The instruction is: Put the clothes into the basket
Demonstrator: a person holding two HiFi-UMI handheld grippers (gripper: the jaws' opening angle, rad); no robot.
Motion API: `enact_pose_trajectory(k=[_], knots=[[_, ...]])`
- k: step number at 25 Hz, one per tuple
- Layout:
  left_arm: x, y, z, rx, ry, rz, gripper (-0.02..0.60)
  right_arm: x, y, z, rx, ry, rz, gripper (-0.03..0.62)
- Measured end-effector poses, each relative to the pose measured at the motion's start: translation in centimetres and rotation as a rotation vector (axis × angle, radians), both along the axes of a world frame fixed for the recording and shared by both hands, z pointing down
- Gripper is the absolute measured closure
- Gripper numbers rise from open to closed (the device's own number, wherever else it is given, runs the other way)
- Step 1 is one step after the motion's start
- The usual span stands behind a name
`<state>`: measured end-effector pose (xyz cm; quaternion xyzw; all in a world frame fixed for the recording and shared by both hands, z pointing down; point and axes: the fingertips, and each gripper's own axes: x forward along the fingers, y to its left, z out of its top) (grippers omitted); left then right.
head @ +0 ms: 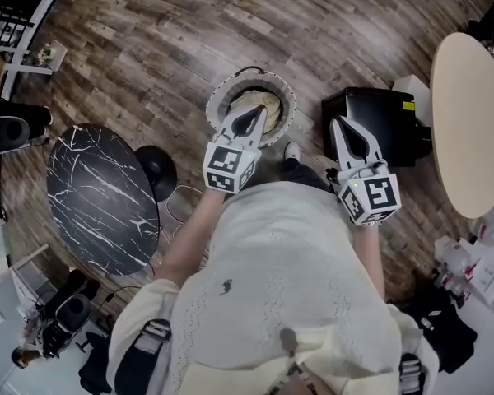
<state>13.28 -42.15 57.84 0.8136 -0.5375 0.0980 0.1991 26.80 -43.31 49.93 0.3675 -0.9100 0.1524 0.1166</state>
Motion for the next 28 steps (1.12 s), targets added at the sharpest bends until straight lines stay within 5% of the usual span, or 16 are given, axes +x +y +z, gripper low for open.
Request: enact_pose_trajectory(k=[28], knots=[[4.0, 3.9, -9.1, 0.186, -0.087, -0.320, 0.560, 4.3, -2.2, -2.8, 0.067, -0.062, -0.254, 0.586]])
